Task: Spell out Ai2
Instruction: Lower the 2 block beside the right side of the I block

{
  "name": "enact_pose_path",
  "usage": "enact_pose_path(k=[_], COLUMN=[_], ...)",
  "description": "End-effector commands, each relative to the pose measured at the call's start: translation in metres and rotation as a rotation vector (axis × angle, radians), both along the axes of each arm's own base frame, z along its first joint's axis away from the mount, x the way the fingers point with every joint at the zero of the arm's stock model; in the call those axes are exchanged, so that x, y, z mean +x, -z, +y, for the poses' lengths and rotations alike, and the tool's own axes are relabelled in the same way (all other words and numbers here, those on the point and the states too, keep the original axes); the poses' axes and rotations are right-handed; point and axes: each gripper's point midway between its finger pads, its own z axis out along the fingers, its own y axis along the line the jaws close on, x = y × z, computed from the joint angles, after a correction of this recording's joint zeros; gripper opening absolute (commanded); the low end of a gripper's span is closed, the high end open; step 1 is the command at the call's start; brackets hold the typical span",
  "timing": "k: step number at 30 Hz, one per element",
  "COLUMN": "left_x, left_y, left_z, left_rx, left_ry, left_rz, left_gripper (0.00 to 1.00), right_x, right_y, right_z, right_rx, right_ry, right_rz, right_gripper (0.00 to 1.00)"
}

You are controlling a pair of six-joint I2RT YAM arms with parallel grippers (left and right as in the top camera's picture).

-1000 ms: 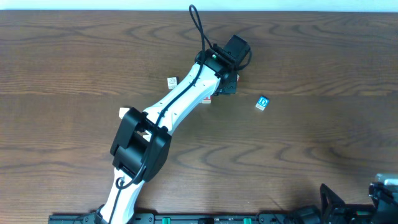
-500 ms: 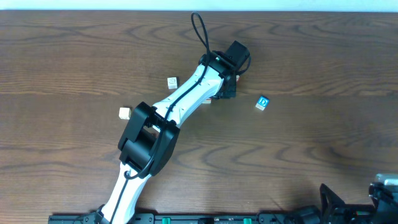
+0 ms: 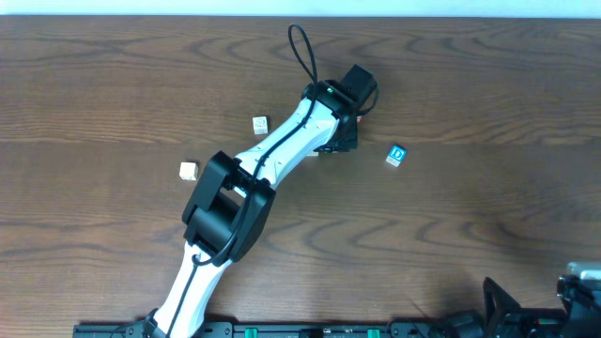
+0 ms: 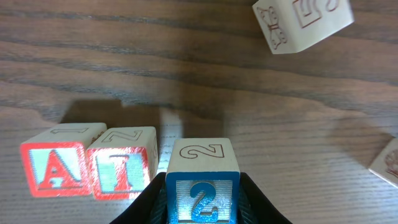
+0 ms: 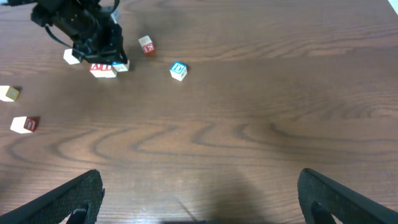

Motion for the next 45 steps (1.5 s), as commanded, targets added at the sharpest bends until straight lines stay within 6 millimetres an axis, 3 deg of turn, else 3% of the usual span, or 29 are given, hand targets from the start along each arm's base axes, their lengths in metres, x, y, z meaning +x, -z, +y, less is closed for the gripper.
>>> enact_pose_path(k=[1,45], left_x=[0.0017,0.0072], left_y=[0.0045,0.0119], left_z=[-0.0002,0.009], left_rx=[0.006,0.053], left_ry=[-0.018,-0.033], left_rz=[0.0,-0.039], left_gripper=[0.05,0.06], right_x=[-0.0006,-0.0006], right_y=[0.0002,0.0002], right_z=[-0.0004,-0.0004], right_rx=[-0.003,-0.003], right_ry=[-0.002,-0.002], right_rz=[-0.001,-0.001], right_gripper=[0.99,0.99])
